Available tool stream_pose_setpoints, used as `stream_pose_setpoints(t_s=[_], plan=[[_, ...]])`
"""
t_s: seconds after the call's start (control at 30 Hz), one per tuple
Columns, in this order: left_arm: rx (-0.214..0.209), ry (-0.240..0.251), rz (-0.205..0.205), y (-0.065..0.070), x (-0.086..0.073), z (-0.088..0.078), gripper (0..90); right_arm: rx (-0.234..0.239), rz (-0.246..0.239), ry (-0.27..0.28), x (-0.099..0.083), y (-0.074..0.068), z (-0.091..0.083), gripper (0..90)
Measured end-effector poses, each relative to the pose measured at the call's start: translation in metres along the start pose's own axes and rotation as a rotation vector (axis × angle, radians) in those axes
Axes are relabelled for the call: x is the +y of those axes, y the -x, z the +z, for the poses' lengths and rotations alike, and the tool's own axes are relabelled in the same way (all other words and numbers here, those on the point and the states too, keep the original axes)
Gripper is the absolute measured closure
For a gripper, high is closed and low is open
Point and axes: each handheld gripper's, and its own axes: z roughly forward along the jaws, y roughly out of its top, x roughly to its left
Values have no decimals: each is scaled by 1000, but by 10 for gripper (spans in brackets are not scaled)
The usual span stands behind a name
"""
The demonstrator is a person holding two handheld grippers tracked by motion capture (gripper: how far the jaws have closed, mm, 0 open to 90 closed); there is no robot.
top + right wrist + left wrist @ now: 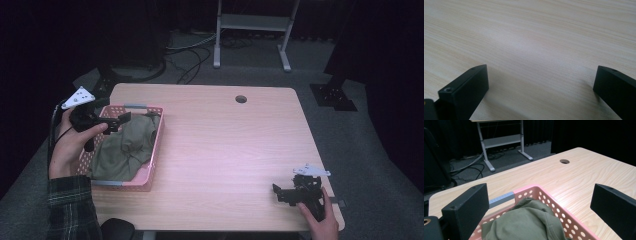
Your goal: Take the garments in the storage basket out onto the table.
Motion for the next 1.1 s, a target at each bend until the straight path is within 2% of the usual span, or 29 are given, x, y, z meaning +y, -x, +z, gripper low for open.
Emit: stream_pose_setpoints(t_s=[0.7,0.93,1.1], plan=[[-2,-48,-25,-6,-14,15,14,0,0,0,0,0,0,0],[2,-92,-20,-6,-20,22,14,0,0,0,0,0,0,0],[-6,-106,-20,-7,-24,26,14,0,-1,0,0,0,0,0]])
